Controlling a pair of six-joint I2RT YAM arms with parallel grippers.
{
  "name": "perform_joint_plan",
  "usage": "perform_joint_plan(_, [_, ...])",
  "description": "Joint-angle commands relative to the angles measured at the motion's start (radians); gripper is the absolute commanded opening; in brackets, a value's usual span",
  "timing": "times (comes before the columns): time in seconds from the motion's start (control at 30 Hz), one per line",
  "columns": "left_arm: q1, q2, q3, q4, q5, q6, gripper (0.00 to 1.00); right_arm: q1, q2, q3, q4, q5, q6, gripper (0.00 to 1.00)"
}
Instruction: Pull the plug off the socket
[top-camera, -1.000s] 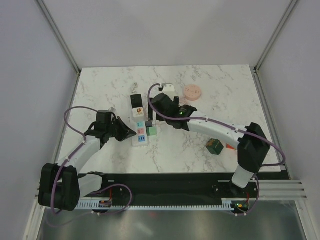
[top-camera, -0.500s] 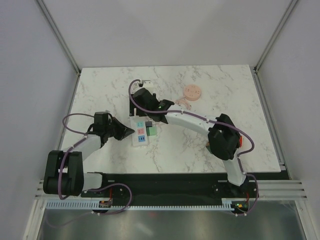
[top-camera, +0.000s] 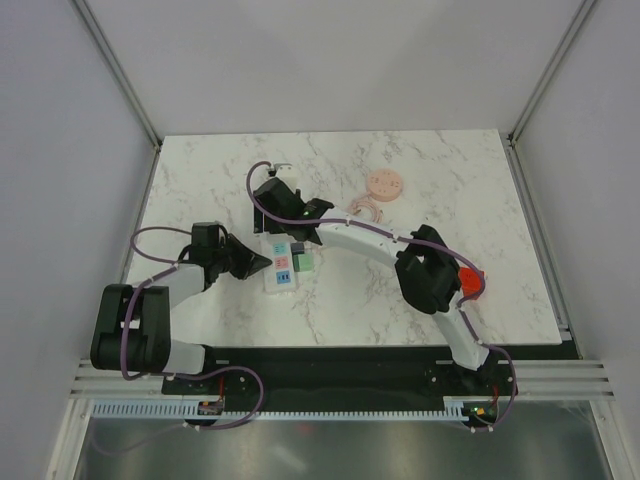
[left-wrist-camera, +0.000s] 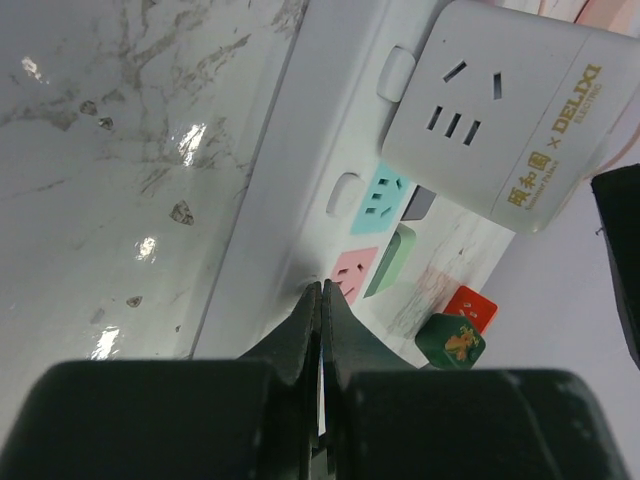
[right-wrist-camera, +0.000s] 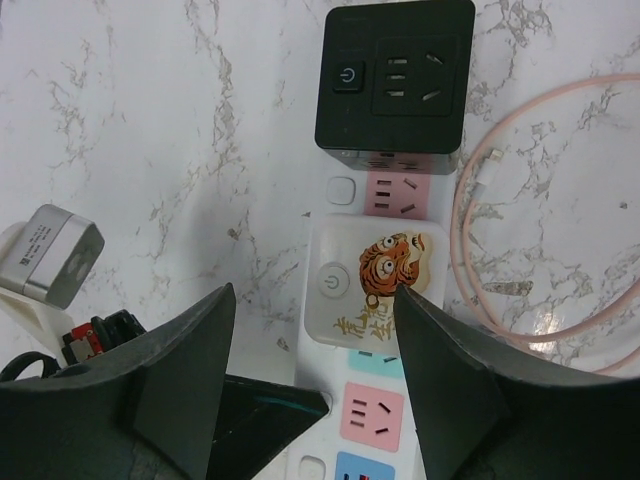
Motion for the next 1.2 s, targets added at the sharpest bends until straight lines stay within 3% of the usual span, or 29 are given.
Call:
perform_joint_plan(0.0, [0.003,0.001,0.033,0.043,0.027,-0.025,0.02,0.007,0.027,0.049,-0.032,0.019,0.002,0.73])
perform_joint_plan(0.17, [0.003,-0.002,0.036,0.044,0.032,-0.022,0.02,0.013,0.030,0.063,-0.069,0.082,-0.024,0.78])
perform_joint_plan(0.87, [0.003,0.069,0.037,0.076,0.036,-0.020,0.02,0.015,0.145,0.168,-0.120,0.118,-0.060,0.75])
perform_joint_plan(1.17, [0.003,0.069,0.030,0.078,0.024,-0.017,0.02,0.016,0.177,0.207,-0.126,0.180,-0.066,0.59])
